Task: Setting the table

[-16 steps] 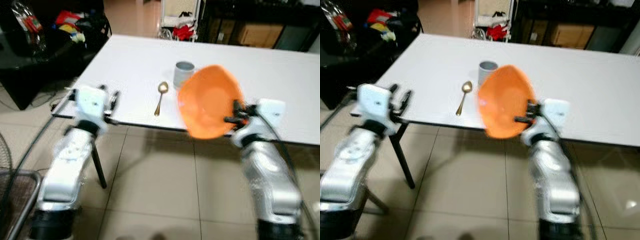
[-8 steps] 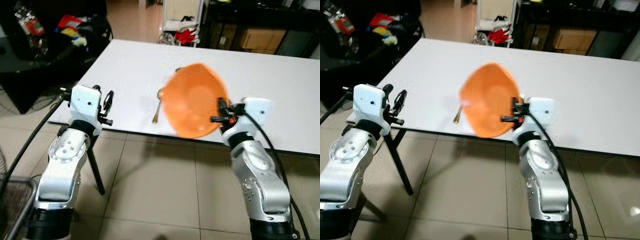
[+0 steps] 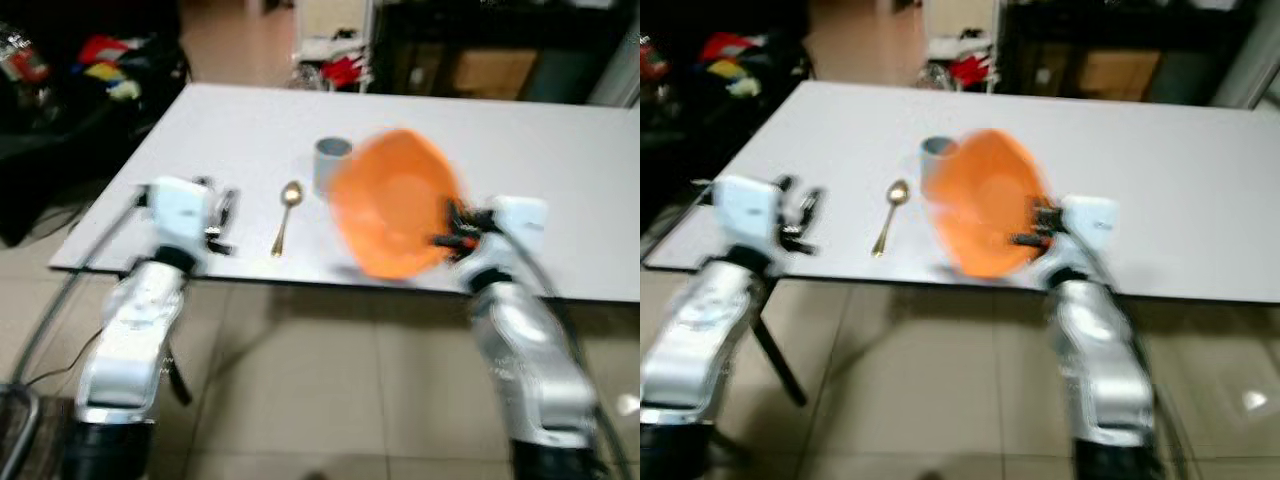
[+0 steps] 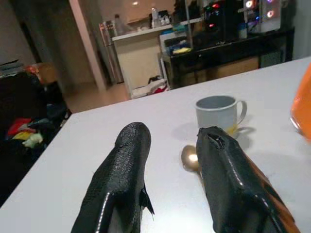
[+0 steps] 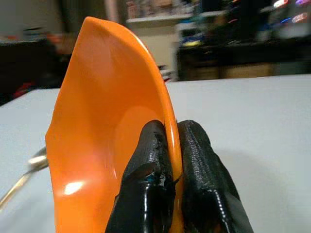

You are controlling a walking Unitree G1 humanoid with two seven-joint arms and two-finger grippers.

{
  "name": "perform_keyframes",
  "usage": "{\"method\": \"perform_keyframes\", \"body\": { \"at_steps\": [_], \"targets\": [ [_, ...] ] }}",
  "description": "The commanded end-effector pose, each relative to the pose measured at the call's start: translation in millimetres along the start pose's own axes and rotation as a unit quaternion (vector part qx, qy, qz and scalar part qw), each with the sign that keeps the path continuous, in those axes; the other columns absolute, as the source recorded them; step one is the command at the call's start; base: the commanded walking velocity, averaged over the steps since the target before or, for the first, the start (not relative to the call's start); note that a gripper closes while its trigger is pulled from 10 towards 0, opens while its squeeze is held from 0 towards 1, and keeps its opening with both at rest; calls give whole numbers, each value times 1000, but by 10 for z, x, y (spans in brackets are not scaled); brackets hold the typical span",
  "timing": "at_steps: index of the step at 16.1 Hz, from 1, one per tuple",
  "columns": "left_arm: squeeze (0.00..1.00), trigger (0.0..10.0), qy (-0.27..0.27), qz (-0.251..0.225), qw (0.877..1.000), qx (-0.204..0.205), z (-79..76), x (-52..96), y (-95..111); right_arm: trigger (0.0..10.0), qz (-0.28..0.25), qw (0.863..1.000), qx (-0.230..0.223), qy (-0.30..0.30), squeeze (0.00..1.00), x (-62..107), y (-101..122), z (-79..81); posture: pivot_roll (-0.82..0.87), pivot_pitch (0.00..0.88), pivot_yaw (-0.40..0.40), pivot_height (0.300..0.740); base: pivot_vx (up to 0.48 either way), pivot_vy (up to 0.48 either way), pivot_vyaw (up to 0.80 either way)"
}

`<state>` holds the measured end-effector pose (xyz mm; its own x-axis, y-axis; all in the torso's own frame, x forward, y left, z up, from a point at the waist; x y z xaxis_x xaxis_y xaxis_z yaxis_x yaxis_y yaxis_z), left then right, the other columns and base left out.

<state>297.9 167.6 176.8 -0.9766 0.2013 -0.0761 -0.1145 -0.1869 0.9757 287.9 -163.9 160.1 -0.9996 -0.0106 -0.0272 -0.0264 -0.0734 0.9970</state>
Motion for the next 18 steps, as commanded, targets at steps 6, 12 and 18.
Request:
{"method": "perform_keyframes", "body": {
  "at_steps": [6,12,18],
  "targets": [
    [0,10000,15,-5,1000,-6,69,22,17,10000,-34,999,-5,35,0,-26,147,140,149,0,-43,740,284,0,-68],
    [0,10000,19,-7,1000,-8,88,45,19,10000,-53,998,-13,45,0,-38,202,178,165,0,-58,740,287,0,0],
    [0,10000,18,-7,1000,-9,88,41,24,10000,-88,994,-31,49,0,-45,325,186,162,0,-57,740,286,0,0]
  ]
}}
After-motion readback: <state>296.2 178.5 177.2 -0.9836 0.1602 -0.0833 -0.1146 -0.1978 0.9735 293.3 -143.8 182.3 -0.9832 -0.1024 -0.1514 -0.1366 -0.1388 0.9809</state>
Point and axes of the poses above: a point about 5 cm out from each wrist's last joint towards the gripper, its own x axis pointing back from the gripper into the wrist, its own y axis along the axis of the wrist's last joint, z = x × y, the point moved 1 cm from there along -x, pointing out of the wrist towards the gripper, and after that the axes turned 3 degrees about x, right-handed, at the moved point
